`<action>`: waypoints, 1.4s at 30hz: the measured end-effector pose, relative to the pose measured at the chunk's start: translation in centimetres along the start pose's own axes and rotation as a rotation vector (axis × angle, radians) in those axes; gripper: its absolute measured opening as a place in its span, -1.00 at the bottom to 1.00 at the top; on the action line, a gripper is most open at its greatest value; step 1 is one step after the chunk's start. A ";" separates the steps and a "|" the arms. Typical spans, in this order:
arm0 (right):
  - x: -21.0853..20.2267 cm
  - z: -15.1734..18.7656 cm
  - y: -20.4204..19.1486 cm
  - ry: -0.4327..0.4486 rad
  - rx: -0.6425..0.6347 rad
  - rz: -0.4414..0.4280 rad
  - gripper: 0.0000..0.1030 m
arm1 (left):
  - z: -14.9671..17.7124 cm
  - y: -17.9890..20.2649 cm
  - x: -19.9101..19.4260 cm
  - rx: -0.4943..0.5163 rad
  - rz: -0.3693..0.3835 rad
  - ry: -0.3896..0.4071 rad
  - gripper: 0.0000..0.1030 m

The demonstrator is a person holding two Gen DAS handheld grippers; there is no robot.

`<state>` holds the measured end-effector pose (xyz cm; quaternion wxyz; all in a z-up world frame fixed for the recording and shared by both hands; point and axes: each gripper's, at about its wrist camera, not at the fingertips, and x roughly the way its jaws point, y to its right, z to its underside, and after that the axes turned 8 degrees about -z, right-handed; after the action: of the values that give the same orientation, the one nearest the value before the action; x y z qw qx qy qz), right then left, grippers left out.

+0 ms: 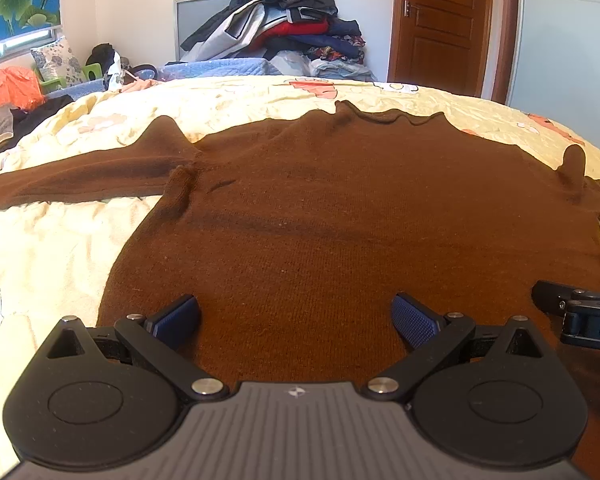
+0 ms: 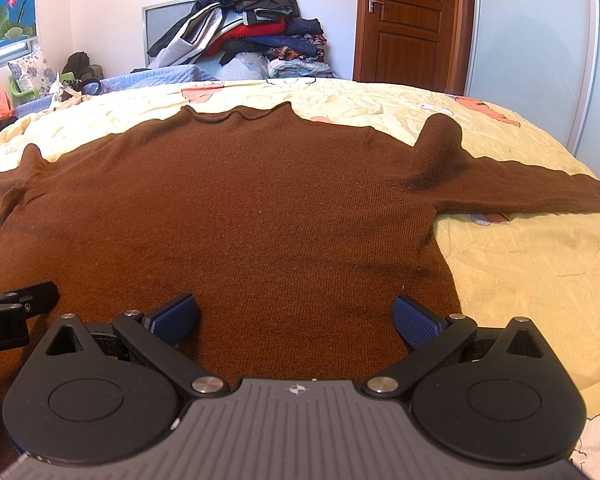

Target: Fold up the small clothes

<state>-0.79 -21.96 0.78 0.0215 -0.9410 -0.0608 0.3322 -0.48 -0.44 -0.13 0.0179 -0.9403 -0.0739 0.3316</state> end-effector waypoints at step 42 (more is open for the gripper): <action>-0.6 -1.3 0.9 0.003 0.014 -0.042 1.00 | -0.1 0.0 -0.1 0.030 0.013 -0.015 1.00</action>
<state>-0.36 -22.96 2.06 0.0352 -0.9399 -0.0783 0.3306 -0.55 -0.42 0.03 0.0292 -0.9379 -0.0632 0.3398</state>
